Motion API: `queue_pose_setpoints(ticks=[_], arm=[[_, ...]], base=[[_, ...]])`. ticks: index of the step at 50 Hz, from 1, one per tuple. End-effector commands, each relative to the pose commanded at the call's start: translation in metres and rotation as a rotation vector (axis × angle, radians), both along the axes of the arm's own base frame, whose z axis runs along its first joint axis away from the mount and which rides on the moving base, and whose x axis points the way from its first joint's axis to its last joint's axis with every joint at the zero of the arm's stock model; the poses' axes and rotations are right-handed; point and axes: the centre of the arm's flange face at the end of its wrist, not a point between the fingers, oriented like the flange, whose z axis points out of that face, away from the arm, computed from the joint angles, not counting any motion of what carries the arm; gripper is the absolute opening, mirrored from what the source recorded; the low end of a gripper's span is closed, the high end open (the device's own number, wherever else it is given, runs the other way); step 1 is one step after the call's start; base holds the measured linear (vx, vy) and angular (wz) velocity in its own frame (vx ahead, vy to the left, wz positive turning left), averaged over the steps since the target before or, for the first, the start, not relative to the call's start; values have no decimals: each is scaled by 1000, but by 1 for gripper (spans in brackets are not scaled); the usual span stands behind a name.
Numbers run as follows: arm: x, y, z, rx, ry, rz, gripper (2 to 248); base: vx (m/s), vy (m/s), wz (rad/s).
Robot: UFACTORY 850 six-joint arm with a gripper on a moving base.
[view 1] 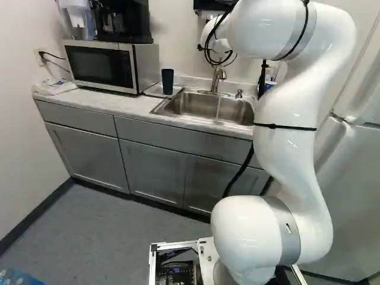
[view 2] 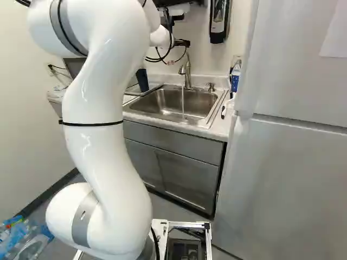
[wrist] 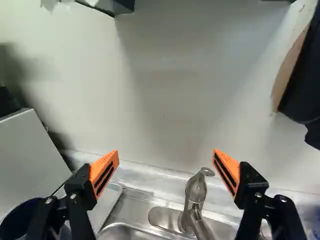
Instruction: Rinse the cup and place it in the tray
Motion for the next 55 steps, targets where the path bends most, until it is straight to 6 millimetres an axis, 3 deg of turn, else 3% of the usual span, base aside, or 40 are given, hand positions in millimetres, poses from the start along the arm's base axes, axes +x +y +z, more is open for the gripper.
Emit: queue_pose_setpoints(ticks=[22,55], arm=[[36,0,-11,4,28,7,247],[34,1,-15,8,71,11,247]], base=[[0,0,0],[0,0,0]])
